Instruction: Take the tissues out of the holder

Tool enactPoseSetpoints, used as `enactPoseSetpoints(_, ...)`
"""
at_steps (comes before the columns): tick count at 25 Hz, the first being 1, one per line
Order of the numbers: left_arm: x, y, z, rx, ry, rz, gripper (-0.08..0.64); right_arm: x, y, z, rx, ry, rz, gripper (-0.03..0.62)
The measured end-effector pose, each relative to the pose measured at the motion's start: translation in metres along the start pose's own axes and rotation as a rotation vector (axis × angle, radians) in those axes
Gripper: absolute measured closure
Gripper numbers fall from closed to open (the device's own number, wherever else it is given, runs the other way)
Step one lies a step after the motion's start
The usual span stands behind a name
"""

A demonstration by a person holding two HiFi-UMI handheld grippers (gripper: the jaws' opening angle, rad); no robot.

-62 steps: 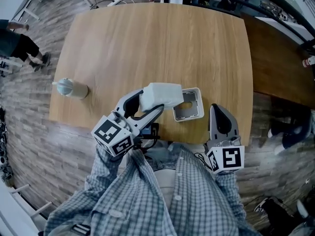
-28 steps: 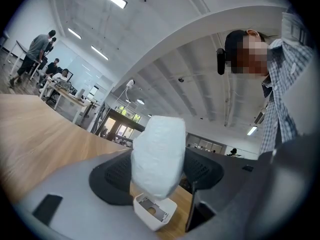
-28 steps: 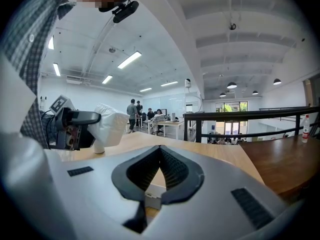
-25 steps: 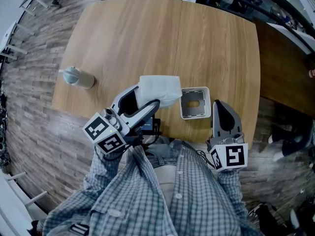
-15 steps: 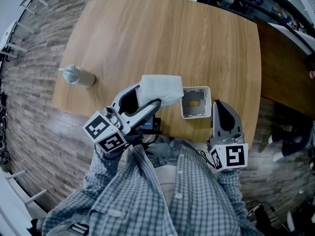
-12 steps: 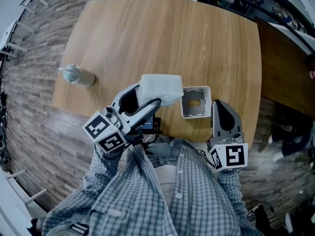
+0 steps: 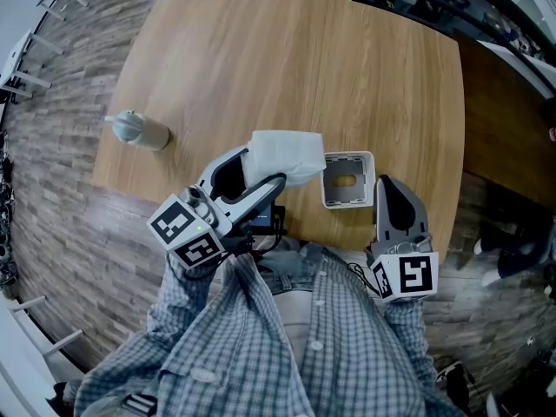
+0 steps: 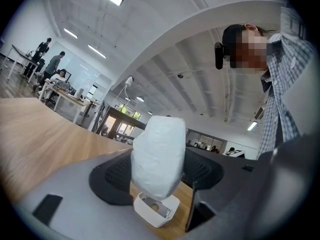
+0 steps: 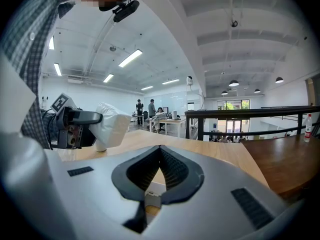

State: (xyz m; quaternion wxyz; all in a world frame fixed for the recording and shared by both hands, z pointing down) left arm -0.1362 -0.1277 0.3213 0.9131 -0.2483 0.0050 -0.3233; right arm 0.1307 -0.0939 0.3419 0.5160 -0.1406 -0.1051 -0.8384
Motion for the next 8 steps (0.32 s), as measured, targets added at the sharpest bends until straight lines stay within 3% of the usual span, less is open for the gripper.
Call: enactPoseSetpoints(8, 0.0005, -0.0014, 0.0016, 0.000, -0.001, -0.002, 0.252, 0.0011, -0.0001, 0.0013, -0.004, -0.004, -0.002, 0.583)
Point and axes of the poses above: the fingertips, and each gripper's own axes: x forward along the fingers, y to its right, z out of its underside, the point moved 7 cm from there along -x, backward along the fingers, and after that the axes turned 5 degrees about -y, right-handed, at the moved point
